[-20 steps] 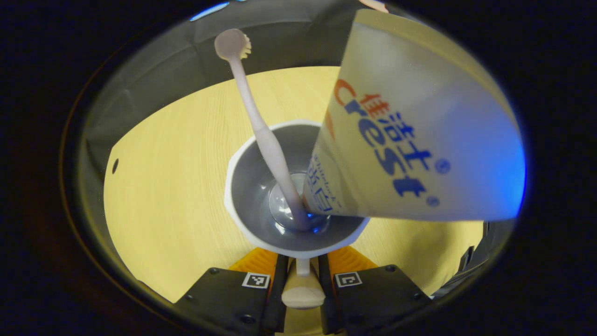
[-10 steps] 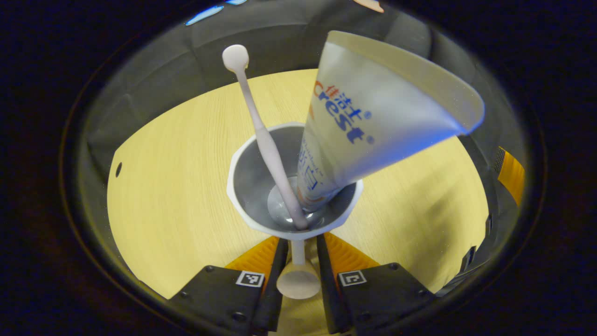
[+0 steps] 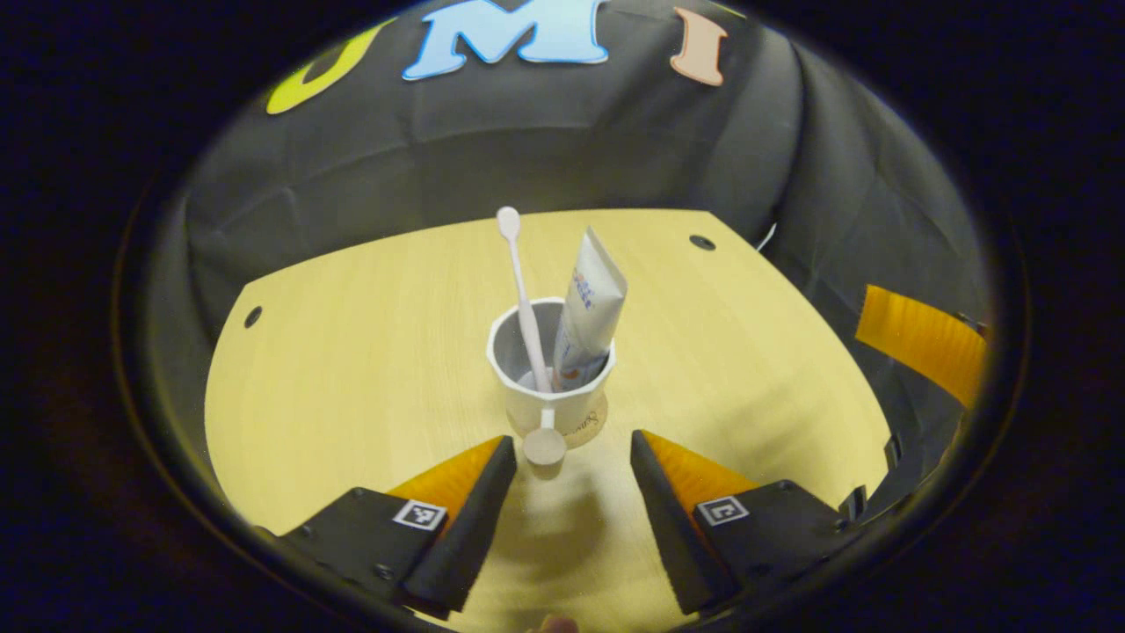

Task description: Put the toothbrush and toothpaste on the desktop into the cup, then pick up the cup and place it on the coaster on the desktop.

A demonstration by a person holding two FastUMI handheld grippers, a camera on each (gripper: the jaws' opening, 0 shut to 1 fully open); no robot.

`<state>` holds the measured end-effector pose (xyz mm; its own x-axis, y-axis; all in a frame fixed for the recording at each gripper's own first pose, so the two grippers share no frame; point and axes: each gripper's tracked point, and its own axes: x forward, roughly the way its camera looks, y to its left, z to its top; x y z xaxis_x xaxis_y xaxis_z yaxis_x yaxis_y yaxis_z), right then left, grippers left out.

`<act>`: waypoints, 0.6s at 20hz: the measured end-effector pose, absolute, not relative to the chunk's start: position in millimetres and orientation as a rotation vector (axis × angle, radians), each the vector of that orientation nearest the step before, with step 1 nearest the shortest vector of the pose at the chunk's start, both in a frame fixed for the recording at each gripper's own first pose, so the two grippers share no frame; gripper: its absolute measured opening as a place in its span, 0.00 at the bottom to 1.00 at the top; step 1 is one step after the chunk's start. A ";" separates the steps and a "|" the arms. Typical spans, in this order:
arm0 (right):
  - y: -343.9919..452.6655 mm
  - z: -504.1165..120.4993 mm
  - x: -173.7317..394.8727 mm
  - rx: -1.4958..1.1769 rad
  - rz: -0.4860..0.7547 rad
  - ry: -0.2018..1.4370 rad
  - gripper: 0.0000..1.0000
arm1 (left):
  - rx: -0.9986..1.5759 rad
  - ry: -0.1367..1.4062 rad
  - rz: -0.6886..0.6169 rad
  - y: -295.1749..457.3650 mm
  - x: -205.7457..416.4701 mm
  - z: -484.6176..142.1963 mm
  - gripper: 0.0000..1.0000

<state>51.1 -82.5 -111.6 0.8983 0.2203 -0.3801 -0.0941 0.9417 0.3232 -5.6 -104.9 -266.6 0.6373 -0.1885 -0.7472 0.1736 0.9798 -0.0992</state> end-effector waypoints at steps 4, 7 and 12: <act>-75.7 -86.4 37.8 0.271 0.151 0.344 0.33 | -0.052 0.665 -0.159 -80.1 -24.9 -205.4 0.96; -71.3 -61.7 27.5 0.227 0.131 0.252 0.32 | -0.075 0.531 -0.133 -64.1 -39.3 -169.9 0.99; -55.1 -31.2 3.8 0.114 0.136 0.124 0.33 | -0.101 0.344 -0.093 -43.3 -47.4 -128.5 0.96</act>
<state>3.8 -55.1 -31.2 0.9832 0.1417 -0.1153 -0.1277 0.9844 0.1213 -47.4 -43.3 -128.5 0.9372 -0.1076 -0.3317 0.0733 0.9907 -0.1143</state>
